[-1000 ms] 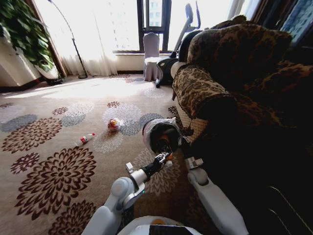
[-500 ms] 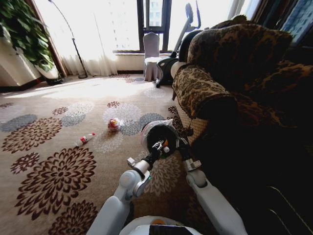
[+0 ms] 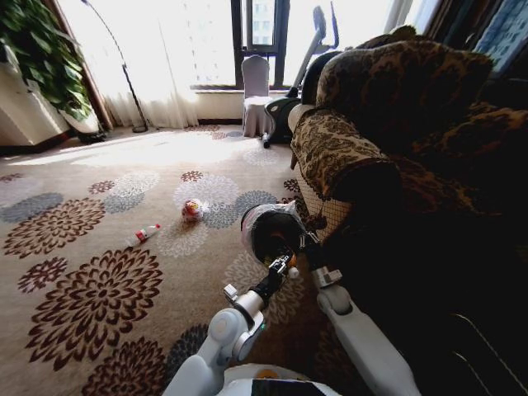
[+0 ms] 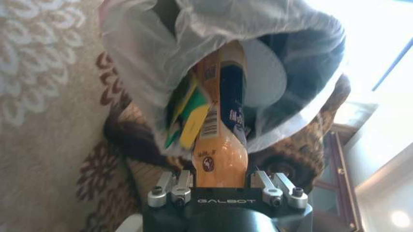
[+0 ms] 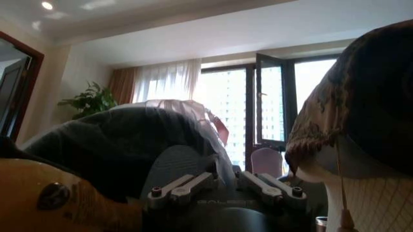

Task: Pick up the trash from the ground and place it into the trash bin.

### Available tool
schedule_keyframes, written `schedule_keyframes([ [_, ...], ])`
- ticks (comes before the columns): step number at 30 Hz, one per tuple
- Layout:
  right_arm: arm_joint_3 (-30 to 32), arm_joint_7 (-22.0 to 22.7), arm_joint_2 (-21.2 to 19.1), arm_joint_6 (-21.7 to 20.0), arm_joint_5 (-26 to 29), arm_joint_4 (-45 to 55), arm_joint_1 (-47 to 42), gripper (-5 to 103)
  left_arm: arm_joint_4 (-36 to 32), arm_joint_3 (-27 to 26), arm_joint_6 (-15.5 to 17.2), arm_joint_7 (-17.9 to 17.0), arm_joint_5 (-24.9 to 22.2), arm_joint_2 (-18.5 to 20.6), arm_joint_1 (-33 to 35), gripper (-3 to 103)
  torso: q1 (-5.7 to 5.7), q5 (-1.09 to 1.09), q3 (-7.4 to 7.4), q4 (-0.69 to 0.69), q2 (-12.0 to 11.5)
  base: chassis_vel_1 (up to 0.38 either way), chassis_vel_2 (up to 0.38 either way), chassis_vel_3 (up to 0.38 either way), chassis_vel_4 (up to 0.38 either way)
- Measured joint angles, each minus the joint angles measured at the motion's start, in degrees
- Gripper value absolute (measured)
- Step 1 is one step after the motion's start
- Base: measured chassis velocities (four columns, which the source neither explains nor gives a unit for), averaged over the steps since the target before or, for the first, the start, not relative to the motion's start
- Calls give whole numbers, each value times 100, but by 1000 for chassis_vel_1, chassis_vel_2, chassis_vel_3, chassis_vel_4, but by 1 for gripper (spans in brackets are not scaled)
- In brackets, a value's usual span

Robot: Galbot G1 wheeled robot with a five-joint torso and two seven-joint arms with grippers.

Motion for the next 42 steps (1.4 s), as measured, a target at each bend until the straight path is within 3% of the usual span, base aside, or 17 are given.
schedule_keyframes([
  [6, 20, 0, 2, -2, -84, 49, -64, 0, 31, -152, -343, 19, -139, -215, -232, 41, 0, 0, 0, 0, 0, 0, 0, 0, 0],
  [12, 120, 2, 1, 95, -552, 170, -162, 0, 186, -326, -792, 90, -196, -491, -485, 41, 0, -2, 0, -1, 0, 0, 0, 0, 0],
  [22, 33, 4, 42, 126, -699, 499, -336, 0, 516, -691, -928, -161, -275, -845, -981, 38, 0, -1, 0, 0, 0, 0, 0, 0, 0],
  [28, 39, -2, 2, 113, -687, 498, -343, 0, 513, -637, -732, -162, -267, -763, -848, 52, 0, 0, 1, 0, 0, 0, 0, 0, 0],
  [35, 59, -1, -73, 66, -635, 495, -308, 0, 400, -633, -517, -82, -266, -491, -515, 85, 0, -1, 0, 0, 0, 0, 0, 0, 0],
  [39, 47, 0, -66, 58, -630, 471, -292, 0, 323, -608, -395, -19, -285, -387, -432, 90, 0, -1, 0, 0, 0, 0, 0, 0, 0],
  [42, 37, 0, -57, 55, -624, 419, -266, 0, 96, -482, -10, 189, -243, -105, -260, 100, 0, -1, 0, -1, 0, 0, 0, 0, 0],
])
